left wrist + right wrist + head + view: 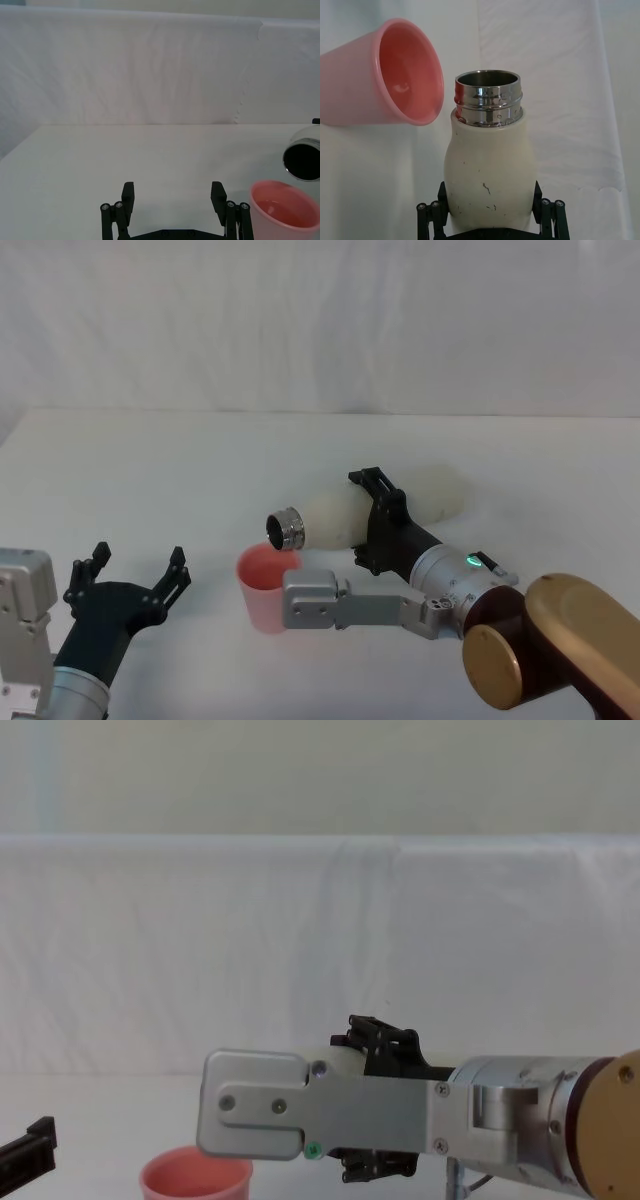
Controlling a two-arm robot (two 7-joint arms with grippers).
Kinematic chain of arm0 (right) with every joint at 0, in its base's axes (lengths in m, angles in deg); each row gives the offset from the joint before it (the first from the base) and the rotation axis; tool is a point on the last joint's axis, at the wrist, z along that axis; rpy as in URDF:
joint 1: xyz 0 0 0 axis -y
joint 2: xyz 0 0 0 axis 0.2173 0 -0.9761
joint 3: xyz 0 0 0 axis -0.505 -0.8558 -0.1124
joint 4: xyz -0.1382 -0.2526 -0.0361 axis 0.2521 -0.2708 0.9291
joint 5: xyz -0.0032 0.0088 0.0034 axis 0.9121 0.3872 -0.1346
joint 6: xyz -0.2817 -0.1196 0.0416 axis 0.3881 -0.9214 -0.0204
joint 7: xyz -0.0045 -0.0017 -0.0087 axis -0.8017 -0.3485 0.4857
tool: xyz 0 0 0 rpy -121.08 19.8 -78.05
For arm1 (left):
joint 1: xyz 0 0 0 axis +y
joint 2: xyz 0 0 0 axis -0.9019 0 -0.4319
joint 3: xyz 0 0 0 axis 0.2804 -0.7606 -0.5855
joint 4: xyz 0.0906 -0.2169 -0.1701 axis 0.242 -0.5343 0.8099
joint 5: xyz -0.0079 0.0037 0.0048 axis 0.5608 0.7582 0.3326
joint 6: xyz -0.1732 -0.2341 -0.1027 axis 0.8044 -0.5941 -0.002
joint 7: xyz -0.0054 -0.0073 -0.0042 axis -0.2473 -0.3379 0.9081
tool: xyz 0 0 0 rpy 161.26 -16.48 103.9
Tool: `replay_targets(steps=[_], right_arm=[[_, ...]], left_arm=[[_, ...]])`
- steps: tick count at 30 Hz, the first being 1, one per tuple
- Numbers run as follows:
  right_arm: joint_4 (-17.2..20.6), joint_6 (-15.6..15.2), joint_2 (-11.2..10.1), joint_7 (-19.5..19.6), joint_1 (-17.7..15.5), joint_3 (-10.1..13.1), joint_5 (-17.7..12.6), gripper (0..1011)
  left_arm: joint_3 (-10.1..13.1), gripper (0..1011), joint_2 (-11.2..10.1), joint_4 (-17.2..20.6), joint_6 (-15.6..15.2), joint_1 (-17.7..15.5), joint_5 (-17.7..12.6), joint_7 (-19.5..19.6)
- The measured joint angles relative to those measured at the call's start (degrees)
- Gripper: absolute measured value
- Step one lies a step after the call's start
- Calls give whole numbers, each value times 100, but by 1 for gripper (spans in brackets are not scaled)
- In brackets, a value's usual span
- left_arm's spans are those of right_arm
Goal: Grasp the thermos with one hand and pour water into the cup lid.
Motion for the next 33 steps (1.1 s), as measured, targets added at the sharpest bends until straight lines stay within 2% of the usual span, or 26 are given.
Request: replay_targets(steps=[19, 33], right_arm=[[-81, 50, 42, 28, 5, 10, 272, 957], [-124, 50, 62, 51, 58, -65, 495, 957]], left_arm=[[0, 1001, 0, 0, 0, 0, 0, 0], [0, 1001, 0, 0, 0, 0, 0, 0]])
